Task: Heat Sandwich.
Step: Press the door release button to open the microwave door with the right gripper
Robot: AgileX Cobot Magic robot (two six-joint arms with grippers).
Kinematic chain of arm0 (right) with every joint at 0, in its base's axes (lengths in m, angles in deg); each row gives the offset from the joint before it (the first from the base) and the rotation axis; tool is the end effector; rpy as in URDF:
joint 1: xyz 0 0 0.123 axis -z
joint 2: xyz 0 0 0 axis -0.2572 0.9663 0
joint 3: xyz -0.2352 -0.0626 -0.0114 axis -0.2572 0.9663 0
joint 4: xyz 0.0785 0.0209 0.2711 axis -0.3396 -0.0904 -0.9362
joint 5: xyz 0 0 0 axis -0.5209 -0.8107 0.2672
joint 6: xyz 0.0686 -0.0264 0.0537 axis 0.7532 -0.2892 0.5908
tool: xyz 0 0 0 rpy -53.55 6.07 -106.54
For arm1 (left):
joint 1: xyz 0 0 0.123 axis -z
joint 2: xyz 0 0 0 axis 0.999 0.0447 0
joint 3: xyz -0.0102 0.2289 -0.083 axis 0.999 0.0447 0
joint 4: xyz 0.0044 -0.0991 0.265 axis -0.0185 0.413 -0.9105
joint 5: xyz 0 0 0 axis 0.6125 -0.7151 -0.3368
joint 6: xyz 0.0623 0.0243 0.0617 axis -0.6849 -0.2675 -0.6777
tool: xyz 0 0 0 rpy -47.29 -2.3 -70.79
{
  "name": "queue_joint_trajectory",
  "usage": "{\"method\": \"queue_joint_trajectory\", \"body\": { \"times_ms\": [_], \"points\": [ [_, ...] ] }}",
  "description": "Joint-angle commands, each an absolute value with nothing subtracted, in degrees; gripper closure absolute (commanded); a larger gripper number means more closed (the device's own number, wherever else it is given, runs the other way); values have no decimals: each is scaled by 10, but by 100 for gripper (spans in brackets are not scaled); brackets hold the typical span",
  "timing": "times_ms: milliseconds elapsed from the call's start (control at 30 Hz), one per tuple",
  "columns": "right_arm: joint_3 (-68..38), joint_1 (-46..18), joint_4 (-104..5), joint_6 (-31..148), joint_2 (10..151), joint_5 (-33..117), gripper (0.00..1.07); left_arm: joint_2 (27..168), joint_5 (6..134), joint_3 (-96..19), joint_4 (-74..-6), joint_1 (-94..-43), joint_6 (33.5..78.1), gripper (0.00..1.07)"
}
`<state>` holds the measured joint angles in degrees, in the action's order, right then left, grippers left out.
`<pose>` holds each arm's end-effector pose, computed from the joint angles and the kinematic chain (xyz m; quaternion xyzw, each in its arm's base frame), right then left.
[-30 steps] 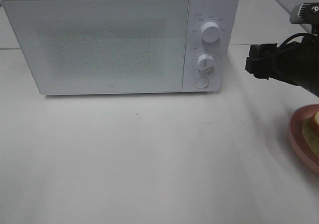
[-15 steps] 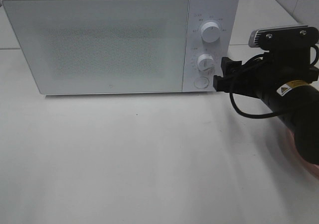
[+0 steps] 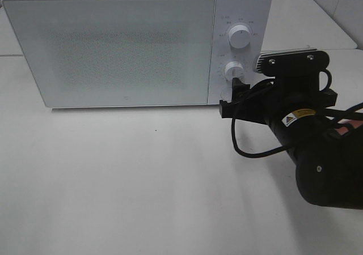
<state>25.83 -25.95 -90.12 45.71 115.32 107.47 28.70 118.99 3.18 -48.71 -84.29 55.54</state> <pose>0.2419 0.1361 0.0749 -0.0565 0.7456 -0.0141 0.6638 0.0639 -0.0116 0.2925 0.0553 0.8478 -0.0467 0.5254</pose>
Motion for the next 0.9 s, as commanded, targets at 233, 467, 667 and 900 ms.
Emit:
{"method": "queue_joint_trajectory", "body": {
  "times_ms": [233, 467, 667, 900],
  "points": [
    [233, -279, -912, 473, 1180, 1080, 31, 273, 1181, 33, -484, -842, 557, 3],
    [234, -279, -914, 493, 1180, 1082, 31, 273, 1181, 33, -484, -842, 557, 3],
    [234, -279, -914, 503, 1180, 1081, 31, 273, 1181, 33, -484, -842, 557, 3],
    [234, -279, -914, 570, 1180, 1079, 31, 273, 1181, 33, -484, -842, 557, 3]
  ]
}}
